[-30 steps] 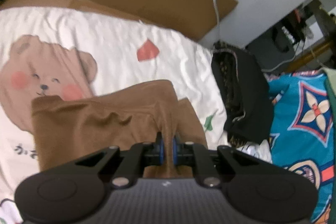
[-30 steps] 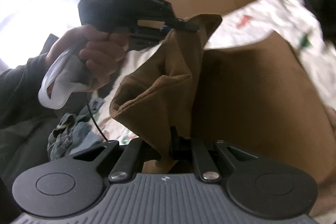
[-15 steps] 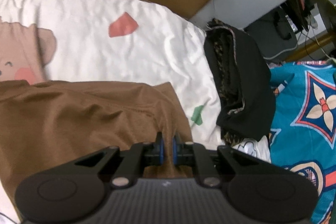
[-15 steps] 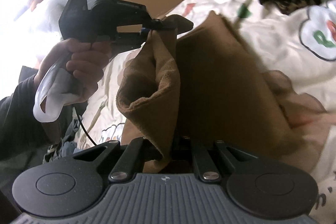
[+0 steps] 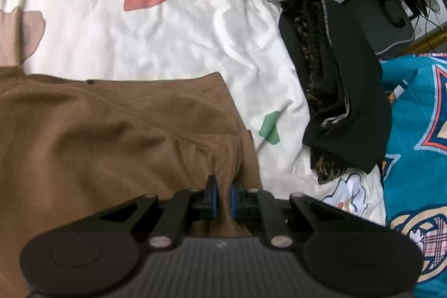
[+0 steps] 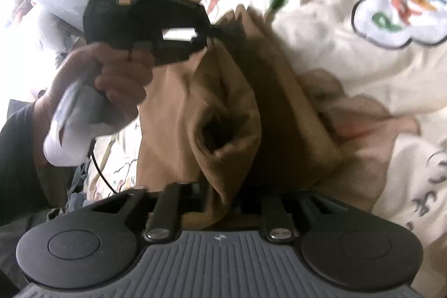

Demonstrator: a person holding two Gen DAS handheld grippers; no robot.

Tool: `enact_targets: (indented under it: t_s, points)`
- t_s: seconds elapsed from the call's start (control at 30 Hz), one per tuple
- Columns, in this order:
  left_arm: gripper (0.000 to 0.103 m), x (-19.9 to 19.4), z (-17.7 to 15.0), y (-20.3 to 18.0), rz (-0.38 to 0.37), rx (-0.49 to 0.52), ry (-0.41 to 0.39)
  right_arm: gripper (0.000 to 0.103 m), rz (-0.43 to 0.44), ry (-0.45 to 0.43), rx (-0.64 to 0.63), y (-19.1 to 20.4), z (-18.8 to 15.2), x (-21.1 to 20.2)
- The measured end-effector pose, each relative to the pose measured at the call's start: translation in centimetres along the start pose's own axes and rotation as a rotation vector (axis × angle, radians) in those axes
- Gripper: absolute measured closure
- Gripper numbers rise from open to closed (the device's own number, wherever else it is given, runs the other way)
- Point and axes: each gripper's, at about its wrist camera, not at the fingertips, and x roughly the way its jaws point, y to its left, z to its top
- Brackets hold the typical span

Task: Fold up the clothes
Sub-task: 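Lift the brown shirt with the right tool and carry it across the bed, then lower the shirt onto the sheet and open the right tool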

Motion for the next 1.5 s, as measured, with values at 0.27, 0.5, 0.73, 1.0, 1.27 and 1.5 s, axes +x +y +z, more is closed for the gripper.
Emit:
enact_targets:
  t_s: [0.27,0.5,0.73,1.0,1.27,1.5]
  points:
    - [0.093,-0.1,0.4,0.1,-0.01,-0.018,0.007,0.097,-0.035,-0.037,0.079,-1.7,0.6,-1.7]
    - [0.094,-0.8,1.1,0.1,-0.038,-0.034,-0.016,0.099,-0.022,-0.067,0.09,-2.8,1.1,-2.1]
    - [0.094,-1.2,1.1,0.0,-0.11,-0.061,-0.057,0.099,-0.034,-0.074,0.092,-3.3,1.7,-2.2]
    - [0.092,1.2,0.7,-0.1,-0.086,-0.064,-0.033,0.099,-0.056,-0.06,0.125,-4.4,1.5,-2.2]
    - [0.035,-2.8,2.4,-0.3,-0.059,-0.045,-0.141,0.088,-0.119,0.009,0.067,-4.3,1.4,-2.4]
    - [0.026,-8.7,2.9,0.4,-0.016,0.121,-0.195,0.071,-0.141,-0.059,-0.003,-3.5,2.7,-5.0]
